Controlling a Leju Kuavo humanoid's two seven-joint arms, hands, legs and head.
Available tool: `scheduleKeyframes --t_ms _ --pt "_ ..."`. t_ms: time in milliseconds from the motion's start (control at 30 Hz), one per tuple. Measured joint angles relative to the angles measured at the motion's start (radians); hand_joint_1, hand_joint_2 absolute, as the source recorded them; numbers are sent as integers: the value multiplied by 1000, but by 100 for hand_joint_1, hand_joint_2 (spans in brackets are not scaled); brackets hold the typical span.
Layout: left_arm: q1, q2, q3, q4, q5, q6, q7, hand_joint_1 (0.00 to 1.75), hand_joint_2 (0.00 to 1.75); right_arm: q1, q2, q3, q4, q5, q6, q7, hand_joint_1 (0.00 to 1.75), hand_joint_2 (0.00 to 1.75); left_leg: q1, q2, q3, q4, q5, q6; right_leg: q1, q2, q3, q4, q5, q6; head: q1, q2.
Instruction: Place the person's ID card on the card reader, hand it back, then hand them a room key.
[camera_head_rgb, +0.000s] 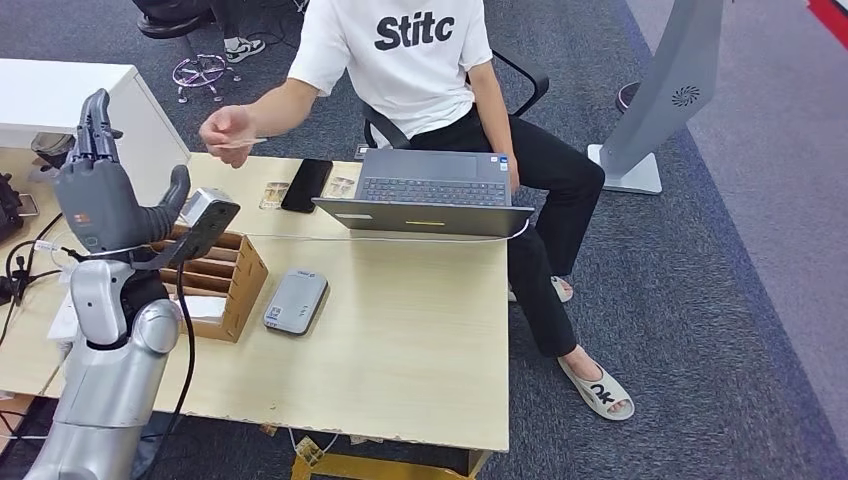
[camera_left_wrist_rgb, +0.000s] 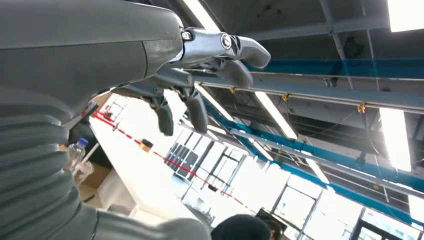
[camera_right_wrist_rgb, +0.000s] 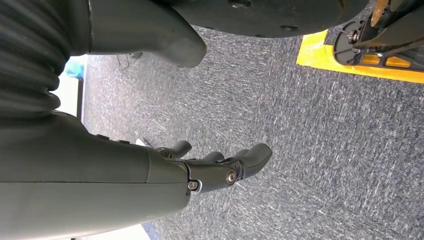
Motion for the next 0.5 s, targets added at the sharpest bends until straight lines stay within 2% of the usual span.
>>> scheduleKeyframes --t_ms 100,233,367,500 --pt "36 -5 0 -18 36 10 -29 0 175 0 0 -1 0 2 0 0 0 175 0 0 0 0 0 0 0 0 0 0 0 0 0 0" --pt "121 -12 7 -71 105 25 -84 0 175 1 0 -8 0 2 0 -1 0 175 0 1 0 0 -1 1 0 1 0 0 0 0 0 0" --pt "245 -22 32 -151 189 44 -152 0 175 4 0 -20 0 -2 0 -8 0 175 0 1 0 0 -2 1 0 1 0 0 -1 0 0 0" --pt "404 -48 75 -260 326 79 -247 0 175 8 0 -35 0 -7 -2 -12 0 175 0 2 -1 0 -2 1 0 1 0 0 -2 1 0 0"
